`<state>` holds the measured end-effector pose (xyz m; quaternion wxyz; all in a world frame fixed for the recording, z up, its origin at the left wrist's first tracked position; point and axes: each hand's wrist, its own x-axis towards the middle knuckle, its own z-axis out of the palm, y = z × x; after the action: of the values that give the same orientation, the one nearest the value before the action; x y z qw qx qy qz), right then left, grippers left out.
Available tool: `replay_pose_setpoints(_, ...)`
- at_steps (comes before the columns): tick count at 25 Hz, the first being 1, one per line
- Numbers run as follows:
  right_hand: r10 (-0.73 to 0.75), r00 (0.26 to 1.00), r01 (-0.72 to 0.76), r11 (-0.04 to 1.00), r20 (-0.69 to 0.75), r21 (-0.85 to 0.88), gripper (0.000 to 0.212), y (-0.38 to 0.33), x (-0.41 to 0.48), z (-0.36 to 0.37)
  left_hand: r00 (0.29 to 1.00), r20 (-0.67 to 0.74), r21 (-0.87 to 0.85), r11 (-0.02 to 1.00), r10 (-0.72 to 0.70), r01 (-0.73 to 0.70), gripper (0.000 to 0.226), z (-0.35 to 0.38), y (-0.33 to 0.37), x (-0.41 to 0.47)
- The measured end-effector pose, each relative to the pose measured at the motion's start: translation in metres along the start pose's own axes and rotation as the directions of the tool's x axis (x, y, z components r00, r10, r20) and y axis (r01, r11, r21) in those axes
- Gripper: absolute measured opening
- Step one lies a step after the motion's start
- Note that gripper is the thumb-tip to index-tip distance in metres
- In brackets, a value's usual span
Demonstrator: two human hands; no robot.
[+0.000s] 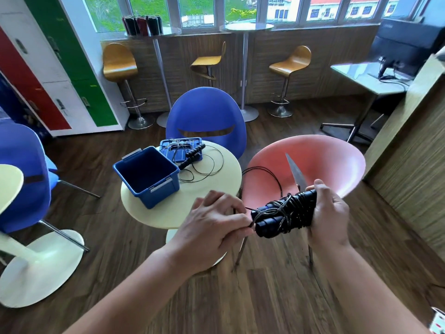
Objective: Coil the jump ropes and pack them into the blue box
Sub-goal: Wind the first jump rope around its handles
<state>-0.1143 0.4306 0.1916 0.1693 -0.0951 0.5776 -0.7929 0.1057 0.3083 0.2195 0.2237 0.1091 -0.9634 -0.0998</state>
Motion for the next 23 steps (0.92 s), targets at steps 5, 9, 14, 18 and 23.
replay_pose_setpoints(5, 0.096, 0.995, -0.095, 0.993, -0.017, 0.063, 0.033, -0.011, -0.006, 0.006, 0.998, 0.038, -0.042, 0.998, -0.049, 0.051, 0.022, 0.01, 0.006, -0.005)
replay_pose_setpoints(9, 0.206, 0.978, -0.207, 0.975, 0.023, 0.076, 0.028, -0.019, -0.012, 0.01, 0.996, 0.069, -0.157, 0.986, -0.047, 0.058, 0.018, 0.011, 0.009, -0.005)
replay_pose_setpoints(14, 0.354, 0.935, -0.346, 0.915, 0.002, 0.206, 0.027, -0.013, -0.016, 0.022, 0.992, 0.116, -0.35, 0.932, -0.055, 0.093, 0.029, 0.016, 0.023, -0.003)
replay_pose_setpoints(18, 0.463, 0.885, -0.436, 0.856, -0.038, 0.276, 0.022, -0.001, -0.019, 0.032, 0.99, 0.02, -0.528, 0.839, -0.142, 0.131, 0.018, 0.019, 0.037, -0.001)
replay_pose_setpoints(23, 0.428, 0.902, -0.399, 0.876, -0.056, 0.272, 0.03, 0.004, -0.035, 0.055, 0.83, 0.066, -0.995, 0.025, -0.554, 0.096, 0.034, 0.03, 0.061, -0.001)
